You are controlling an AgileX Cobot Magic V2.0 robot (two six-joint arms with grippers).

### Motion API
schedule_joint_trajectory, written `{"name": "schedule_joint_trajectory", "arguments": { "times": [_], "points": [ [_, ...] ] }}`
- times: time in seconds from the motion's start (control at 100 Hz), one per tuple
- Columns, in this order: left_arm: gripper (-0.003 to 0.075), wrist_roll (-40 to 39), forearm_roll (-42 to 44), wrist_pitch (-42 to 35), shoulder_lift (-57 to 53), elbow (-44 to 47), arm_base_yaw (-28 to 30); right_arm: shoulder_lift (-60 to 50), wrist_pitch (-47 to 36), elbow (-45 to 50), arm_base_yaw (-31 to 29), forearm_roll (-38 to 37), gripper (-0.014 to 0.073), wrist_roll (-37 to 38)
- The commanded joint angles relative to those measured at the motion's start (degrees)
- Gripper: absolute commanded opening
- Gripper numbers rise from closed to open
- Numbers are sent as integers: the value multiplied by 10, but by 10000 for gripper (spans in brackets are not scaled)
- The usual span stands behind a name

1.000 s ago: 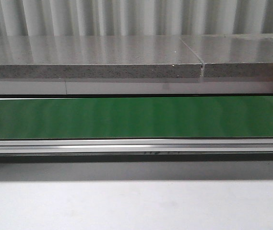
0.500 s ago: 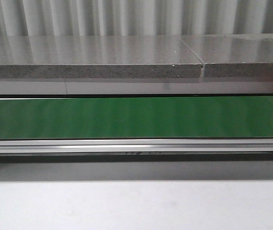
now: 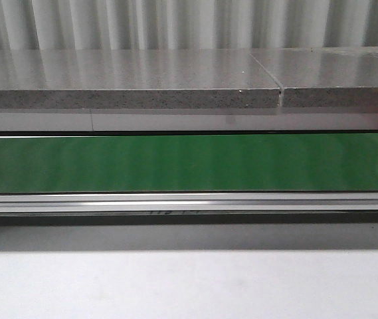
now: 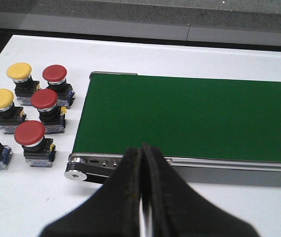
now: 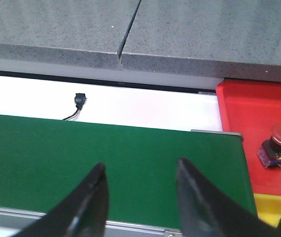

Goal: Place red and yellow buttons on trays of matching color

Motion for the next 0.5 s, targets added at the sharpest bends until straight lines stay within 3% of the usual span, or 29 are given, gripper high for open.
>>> {"name": "schedule_joint_trajectory", "arguments": {
  "times": [0.0,0.16,0.49],
  "points": [
    [-21,-2,-4,-42,5,-16,-5,-3,-33,-14,-1,9,132,-2],
    [-21,-2,-4,-42,5,-16,-5,-3,-31,-14,-1,9,-74,-2],
    [-21,-2,-4,-42,5,-16,-5,-3,-31,-14,-1,10,-68,-2]
  ]
}}
